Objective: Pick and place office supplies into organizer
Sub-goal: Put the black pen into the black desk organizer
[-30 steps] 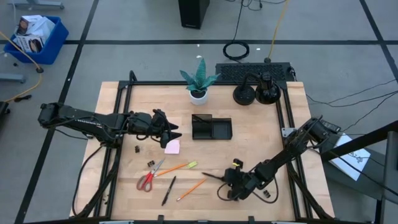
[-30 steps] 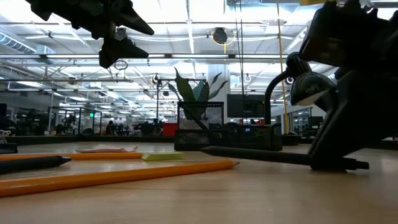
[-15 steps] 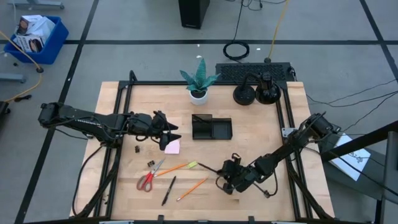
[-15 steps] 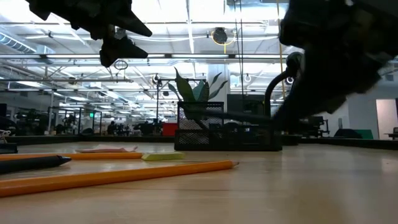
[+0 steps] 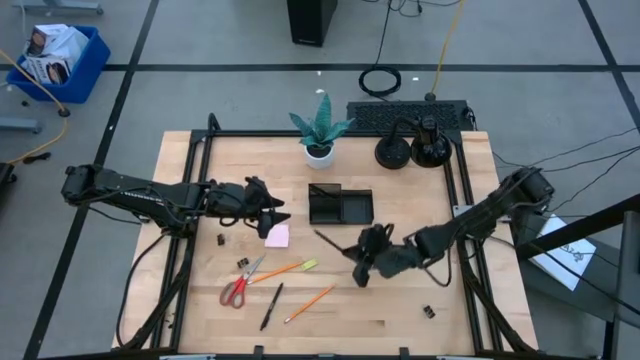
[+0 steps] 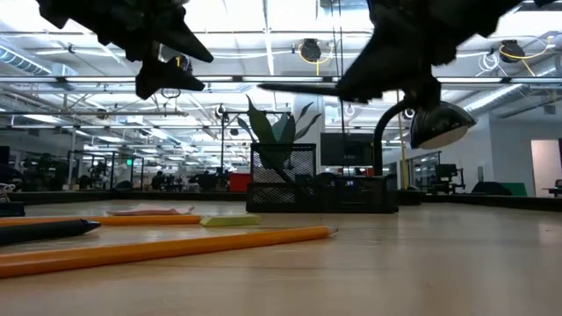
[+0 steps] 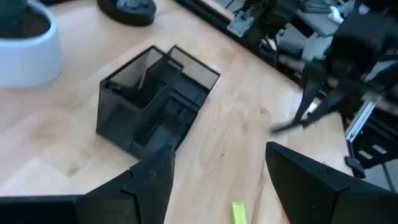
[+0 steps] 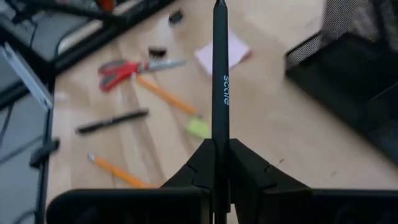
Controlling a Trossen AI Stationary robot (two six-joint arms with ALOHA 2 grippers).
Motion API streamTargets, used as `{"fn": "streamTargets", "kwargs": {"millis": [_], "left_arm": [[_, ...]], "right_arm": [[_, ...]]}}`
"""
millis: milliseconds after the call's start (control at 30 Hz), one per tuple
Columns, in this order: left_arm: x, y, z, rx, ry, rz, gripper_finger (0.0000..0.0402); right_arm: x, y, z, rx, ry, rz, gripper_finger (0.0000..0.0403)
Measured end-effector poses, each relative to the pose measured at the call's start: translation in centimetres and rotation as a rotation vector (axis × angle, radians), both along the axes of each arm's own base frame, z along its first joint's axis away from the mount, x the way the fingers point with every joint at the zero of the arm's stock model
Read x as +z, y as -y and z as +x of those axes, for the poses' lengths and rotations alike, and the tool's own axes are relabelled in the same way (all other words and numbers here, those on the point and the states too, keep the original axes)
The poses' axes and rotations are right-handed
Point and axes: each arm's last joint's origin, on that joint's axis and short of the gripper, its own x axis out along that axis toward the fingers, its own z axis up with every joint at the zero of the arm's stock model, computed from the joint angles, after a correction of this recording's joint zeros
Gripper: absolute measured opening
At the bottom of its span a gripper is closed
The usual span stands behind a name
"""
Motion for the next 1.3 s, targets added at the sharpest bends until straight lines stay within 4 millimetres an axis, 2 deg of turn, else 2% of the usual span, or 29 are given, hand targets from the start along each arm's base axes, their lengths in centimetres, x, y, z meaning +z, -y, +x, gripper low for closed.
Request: {"fn": "streamTargets", "kwargs": {"millis": [200, 400, 667, 900, 1067, 1300], "left_arm": [[0.5, -0.7, -0.2, 0.128, 0.047, -0.07, 0.0255], [3.6, -2.3, -1.7, 0.271, 0.277, -0.071, 0.0255], [5.9, -4.3, -4.4, 0.439, 0.429, -0.047, 0.0255], [6.8, -4.8, -5.8, 0.482, 0.496, -0.056, 0.0255], [6.8, -4.8, -5.7, 0.453, 0.479, -0.023, 0.0255], [6.7, -4.1, -5.4, 0.333, 0.459, -0.016, 0.0255]], "right_arm": [[2.5, 3.1, -1.1, -0.08, -0.005, 0.0, 0.0018], [4.1, 5.5, -2.2, -0.15, -0.011, 0.004, 0.0018], [4.3, 7.2, -2.2, -0.085, -0.061, 0.031, 0.0012], [4.7, 7.8, -1.7, 0.029, -0.033, 0.048, 0.0001], [5.0, 8.2, -1.6, 0.067, -0.016, 0.054, 0.0001], [4.8, 6.9, -2.1, 0.257, -0.067, 0.075, 0.0001]]}}
